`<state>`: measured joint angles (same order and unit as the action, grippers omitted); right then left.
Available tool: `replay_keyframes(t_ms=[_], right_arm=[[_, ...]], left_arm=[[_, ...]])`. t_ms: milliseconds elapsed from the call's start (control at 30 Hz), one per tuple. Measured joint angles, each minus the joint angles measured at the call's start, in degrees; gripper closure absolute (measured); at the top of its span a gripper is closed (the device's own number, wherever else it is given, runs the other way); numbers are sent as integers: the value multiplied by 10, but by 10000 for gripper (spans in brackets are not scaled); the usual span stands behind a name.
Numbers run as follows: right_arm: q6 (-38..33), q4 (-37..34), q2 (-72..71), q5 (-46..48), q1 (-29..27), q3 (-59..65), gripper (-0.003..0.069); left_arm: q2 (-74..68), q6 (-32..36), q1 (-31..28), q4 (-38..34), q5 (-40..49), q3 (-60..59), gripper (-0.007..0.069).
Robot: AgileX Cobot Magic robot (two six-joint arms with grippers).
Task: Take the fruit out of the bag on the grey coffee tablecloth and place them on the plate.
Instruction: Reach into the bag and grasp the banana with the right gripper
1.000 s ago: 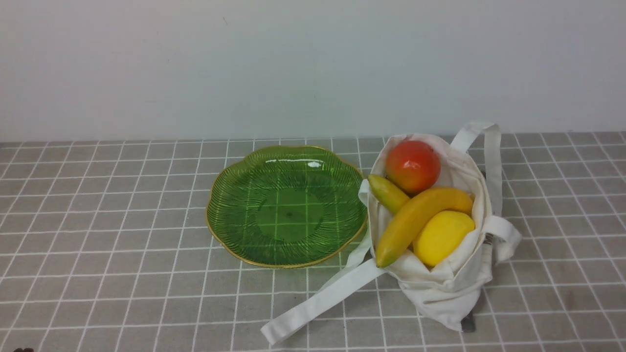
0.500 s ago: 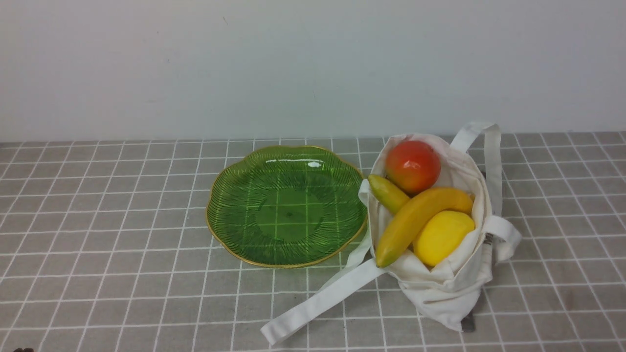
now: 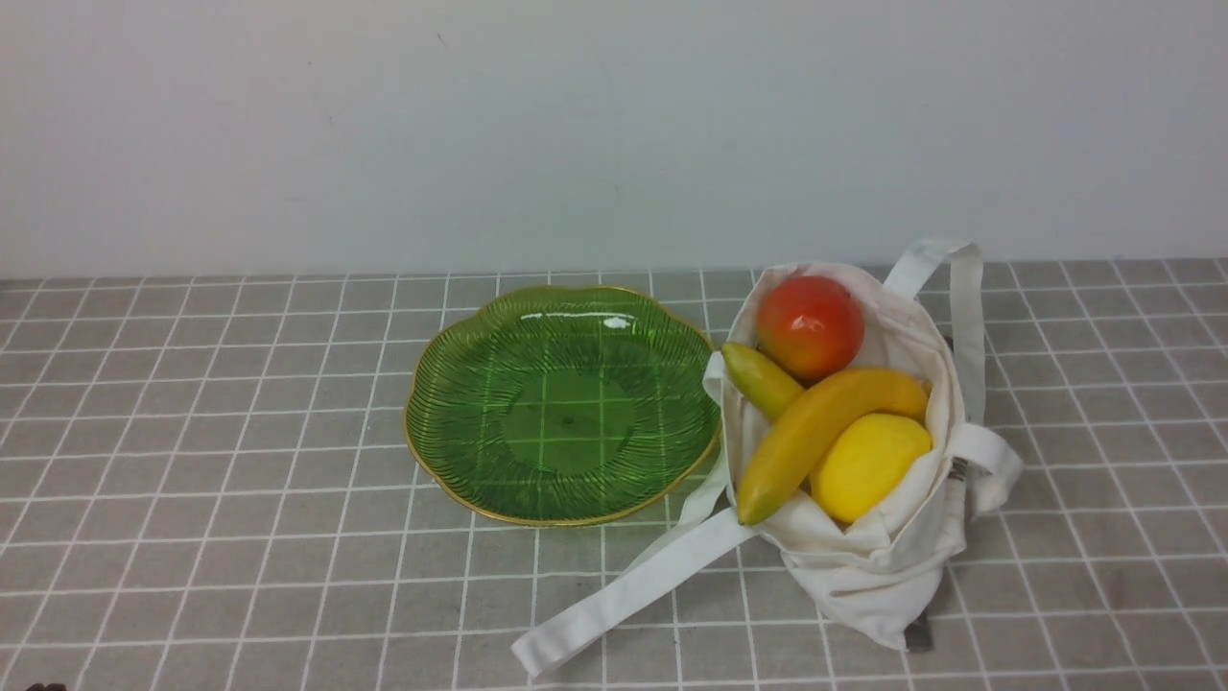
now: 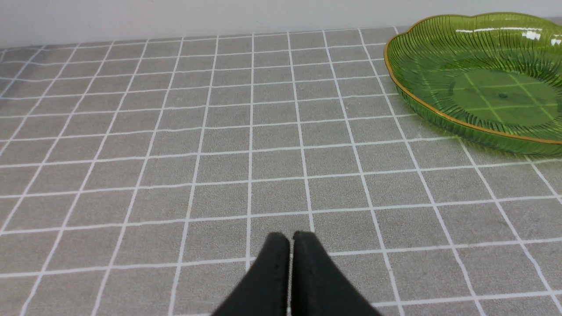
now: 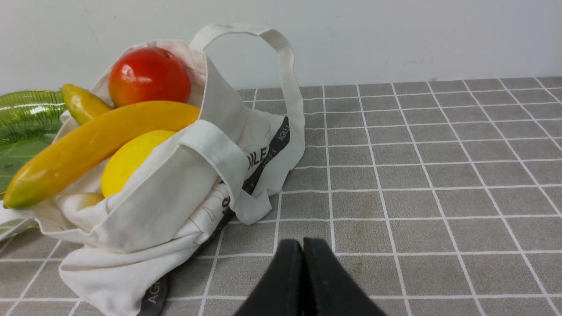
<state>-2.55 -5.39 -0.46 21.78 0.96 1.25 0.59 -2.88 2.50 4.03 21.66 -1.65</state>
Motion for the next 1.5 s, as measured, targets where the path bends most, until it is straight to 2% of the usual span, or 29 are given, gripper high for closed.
replay_keyframes(t_ms=[333,433,567,733,867,967,1133,1233,1367,1500], right_arm=[[11,-14,0,-1,0,0,674],[92,-132,0,-6,0,2,674],[166,-262,0,-11,0,4,674],[184,-318,0,-36,0,4,674],[177,-326,0,-35,0,4,674],[128,-325,0,-26,0,-18,674],[38,-293,24,-18,0,-125,674],[2,-248,95,32,0,-194,674],[-6,-186,222,139,0,-241,674],[-4,-170,336,205,0,-248,674]], left_arm=[[0,0,0,0,0,0,631],[0,0,0,0,0,0,631],[0,0,0,0,0,0,631],[0,0,0,0,0,0,631],[0,-1,0,0,0,0,631],[0,-1,0,0,0,0,631],[0,-1,0,0,1,0,631],[0,-1,0,0,1,0,631],[0,-1,0,0,1,0,631],[0,-1,0,0,1,0,631]])
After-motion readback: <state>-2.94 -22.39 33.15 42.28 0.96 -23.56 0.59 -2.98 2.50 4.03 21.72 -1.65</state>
